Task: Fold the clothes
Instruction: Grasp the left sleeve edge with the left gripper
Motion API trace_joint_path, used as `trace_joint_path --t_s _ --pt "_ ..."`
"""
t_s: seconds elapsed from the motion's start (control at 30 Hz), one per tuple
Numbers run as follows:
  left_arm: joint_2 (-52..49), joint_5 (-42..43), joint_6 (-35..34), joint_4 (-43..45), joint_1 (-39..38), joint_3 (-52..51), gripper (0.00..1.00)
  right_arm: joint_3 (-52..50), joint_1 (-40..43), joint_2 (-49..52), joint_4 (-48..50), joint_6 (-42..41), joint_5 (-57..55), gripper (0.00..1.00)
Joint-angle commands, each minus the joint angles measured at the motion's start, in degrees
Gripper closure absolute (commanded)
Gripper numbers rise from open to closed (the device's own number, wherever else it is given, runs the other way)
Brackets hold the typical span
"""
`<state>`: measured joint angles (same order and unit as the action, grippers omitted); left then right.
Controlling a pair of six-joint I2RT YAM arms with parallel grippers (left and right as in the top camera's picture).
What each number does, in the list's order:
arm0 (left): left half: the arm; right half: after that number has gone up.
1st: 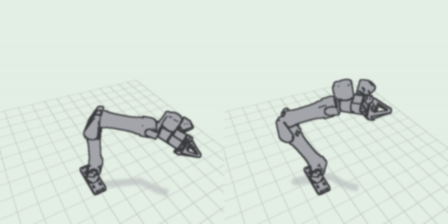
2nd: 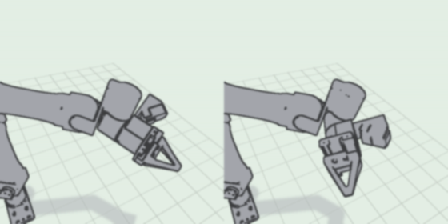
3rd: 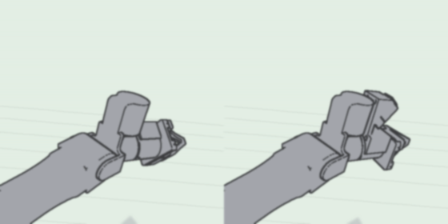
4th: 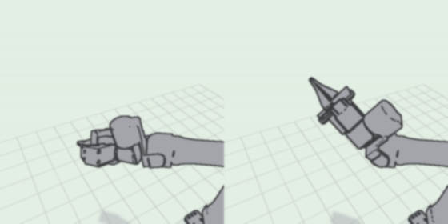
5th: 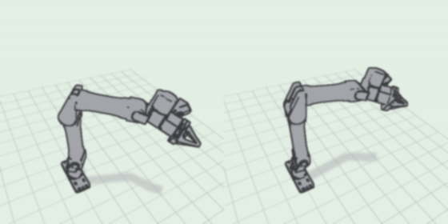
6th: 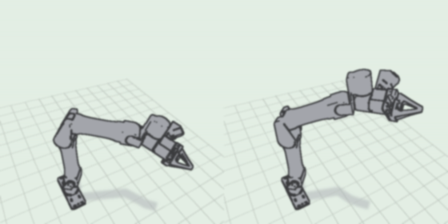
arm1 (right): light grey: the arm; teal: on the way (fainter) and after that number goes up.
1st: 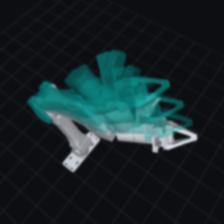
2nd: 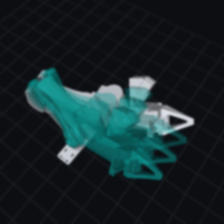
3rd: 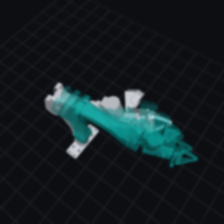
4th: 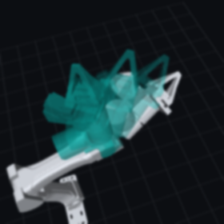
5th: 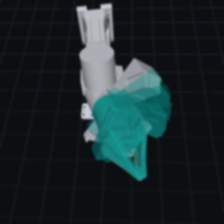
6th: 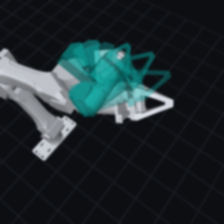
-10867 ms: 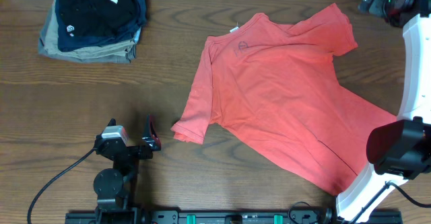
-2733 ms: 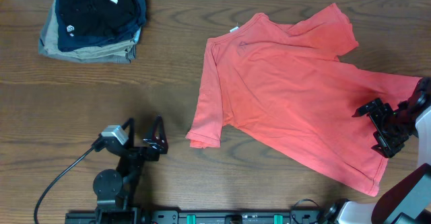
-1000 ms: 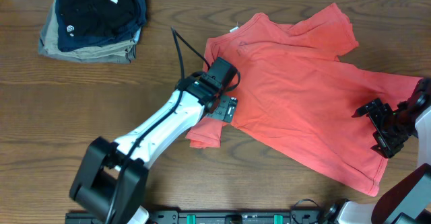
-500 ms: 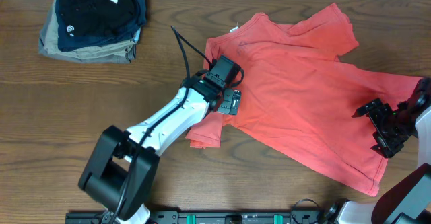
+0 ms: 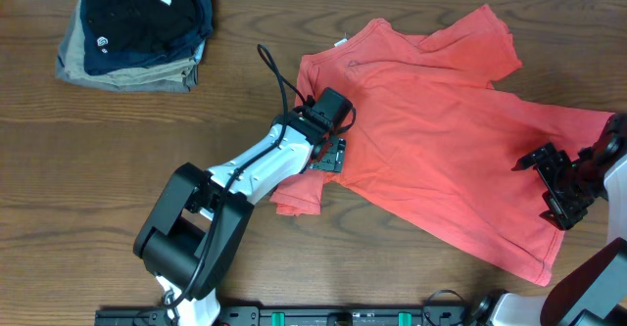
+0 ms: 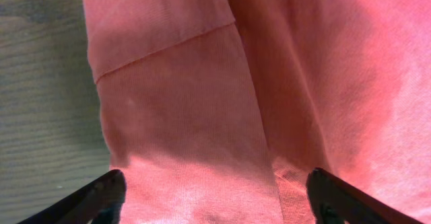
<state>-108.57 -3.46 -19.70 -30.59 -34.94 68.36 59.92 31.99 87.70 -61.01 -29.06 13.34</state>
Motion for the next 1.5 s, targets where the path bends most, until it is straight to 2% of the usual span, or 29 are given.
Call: trace_joint_path --t_s 0.0,0.33,0.53,0.93,1.1,1.47 --pt "-0.42 -1.16 -0.55 -0.20 0.00 0.61 0.17 0.15 -0.39 -0.37 -0.02 0.42 0.20 0.01" --pt "-0.44 -1.14 -0.55 -2.34 -0.02 0.11 0.20 0.15 -0.39 -0.37 -0.02 0.42 0.20 0.01" --pt "-0.44 -1.14 -0.57 -2.36 -0.02 0.11 0.26 0.15 -0.39 -0.37 -0.02 0.42 0.20 0.01" --pt "-0.87 -1.16 -0.85 -1.86 -1.42 0.11 0.26 0.15 -0.39 -0.37 -0.02 0.42 0.20 0.01" --pt "-1.20 -5.11 -3.37 -1.90 -1.42 0.11 0.26 0.15 -0.39 -0.37 -0.02 0.42 0.20 0.01" --pt "-4.42 -5.14 -3.56 -2.25 -1.42 0.13 0.26 0.15 -0.39 -0.37 -0.02 0.42 0.20 0.01"
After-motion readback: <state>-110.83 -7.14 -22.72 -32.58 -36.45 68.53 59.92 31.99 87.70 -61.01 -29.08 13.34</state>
